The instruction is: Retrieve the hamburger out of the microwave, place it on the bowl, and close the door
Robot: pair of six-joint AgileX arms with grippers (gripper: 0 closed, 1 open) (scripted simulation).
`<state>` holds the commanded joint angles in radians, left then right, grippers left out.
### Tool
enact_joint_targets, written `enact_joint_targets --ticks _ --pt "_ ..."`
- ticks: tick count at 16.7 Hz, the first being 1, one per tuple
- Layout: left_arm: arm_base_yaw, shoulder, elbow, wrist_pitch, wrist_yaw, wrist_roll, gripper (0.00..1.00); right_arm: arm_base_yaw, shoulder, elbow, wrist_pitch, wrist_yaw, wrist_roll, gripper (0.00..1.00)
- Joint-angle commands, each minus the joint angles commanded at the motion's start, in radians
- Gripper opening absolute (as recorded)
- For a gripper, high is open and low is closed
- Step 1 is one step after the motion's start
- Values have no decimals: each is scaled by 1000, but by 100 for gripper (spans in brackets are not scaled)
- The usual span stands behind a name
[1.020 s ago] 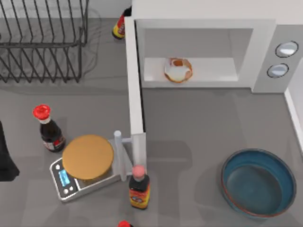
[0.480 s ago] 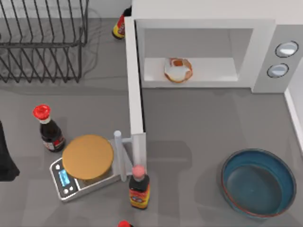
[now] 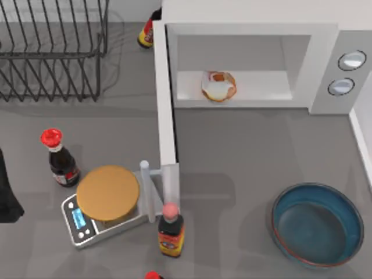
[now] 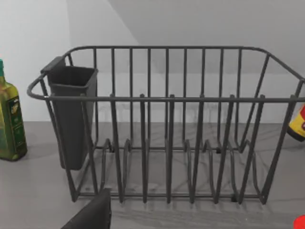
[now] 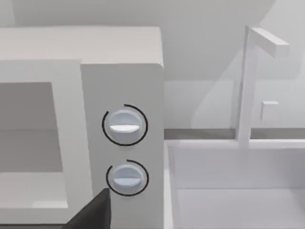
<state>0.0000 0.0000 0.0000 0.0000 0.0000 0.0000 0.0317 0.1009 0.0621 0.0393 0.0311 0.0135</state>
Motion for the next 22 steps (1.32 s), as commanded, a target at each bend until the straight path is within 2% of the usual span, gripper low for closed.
enact_joint_targets --ticks 6,17,22 --pt "0 0 0 0 0 0 100 126 453 247 156 124 54 100" --pt "0 0 0 0 0 0 100 445 1717 872 552 437 190 100" --pt "0 0 0 0 0 0 100 561 2190 1098 695 550 239 100"
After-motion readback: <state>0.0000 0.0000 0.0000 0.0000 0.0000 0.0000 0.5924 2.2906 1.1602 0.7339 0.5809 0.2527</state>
